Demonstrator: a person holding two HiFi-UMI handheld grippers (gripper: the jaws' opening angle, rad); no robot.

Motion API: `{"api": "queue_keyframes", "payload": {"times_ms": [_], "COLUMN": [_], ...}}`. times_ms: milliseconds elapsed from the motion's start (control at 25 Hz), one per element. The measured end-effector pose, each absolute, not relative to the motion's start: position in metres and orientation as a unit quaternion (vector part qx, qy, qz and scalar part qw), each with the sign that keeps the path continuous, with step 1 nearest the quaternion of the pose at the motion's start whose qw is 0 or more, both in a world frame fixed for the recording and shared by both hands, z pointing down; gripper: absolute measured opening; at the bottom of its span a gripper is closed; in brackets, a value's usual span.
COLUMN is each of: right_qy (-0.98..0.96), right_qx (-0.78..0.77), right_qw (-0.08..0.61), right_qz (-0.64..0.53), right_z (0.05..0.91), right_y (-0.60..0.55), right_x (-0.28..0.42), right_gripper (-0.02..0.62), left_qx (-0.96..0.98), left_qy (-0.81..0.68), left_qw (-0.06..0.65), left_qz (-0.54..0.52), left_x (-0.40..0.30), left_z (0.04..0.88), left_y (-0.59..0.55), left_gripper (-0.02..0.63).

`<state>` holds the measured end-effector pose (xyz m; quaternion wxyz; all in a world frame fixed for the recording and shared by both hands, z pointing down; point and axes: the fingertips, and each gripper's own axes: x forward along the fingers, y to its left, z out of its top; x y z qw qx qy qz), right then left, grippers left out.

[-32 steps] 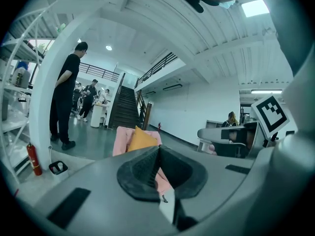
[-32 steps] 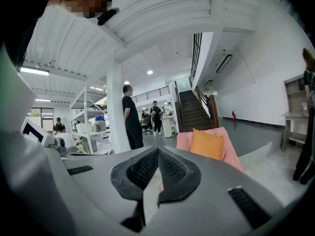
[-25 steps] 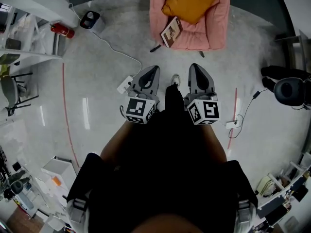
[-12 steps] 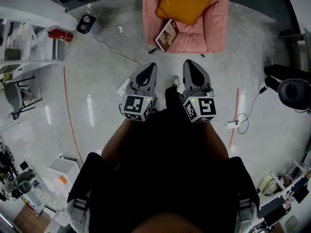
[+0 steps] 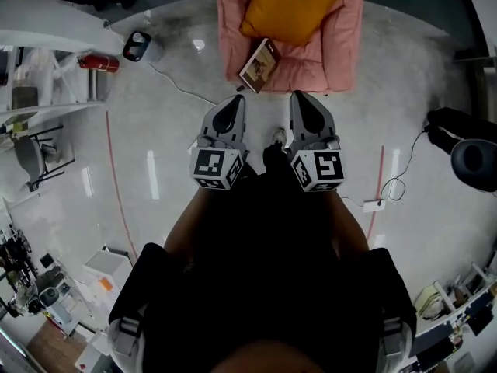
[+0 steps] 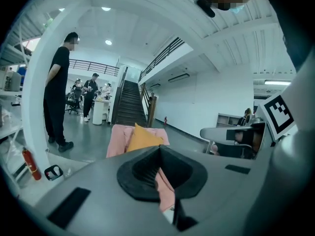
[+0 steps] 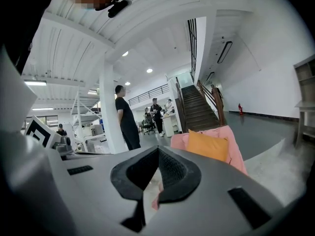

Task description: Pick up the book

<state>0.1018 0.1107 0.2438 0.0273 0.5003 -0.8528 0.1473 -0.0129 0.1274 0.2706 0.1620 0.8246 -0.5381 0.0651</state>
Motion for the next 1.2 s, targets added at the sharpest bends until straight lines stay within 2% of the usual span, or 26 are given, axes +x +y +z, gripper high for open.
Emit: {"api": "queue_keyframes", "payload": {"times_ms": [280,1200], "right_qy": [-0.86,-0.837], "right_qx": [0.487,0.514], "right_qw": [0.027,0.049], "right_qz": [0.149,0.184], "right_z": [0.244,0.283], "right_y": [0.079,-0.04], "right_x": [0.114,0.092], "right_gripper": [0.002,0.002], "left_qx": [0.814,0.832], "left_qy": [-0.555,-0.512], "left_qw": [0.16,0.186], "left_qz": [0.071,0.104], "left_x": [-0.009,-0.024], "left_z": [0.273,0.322], "left_y": [0.097,-0.048], "left_gripper": [0.009,0.009]}}
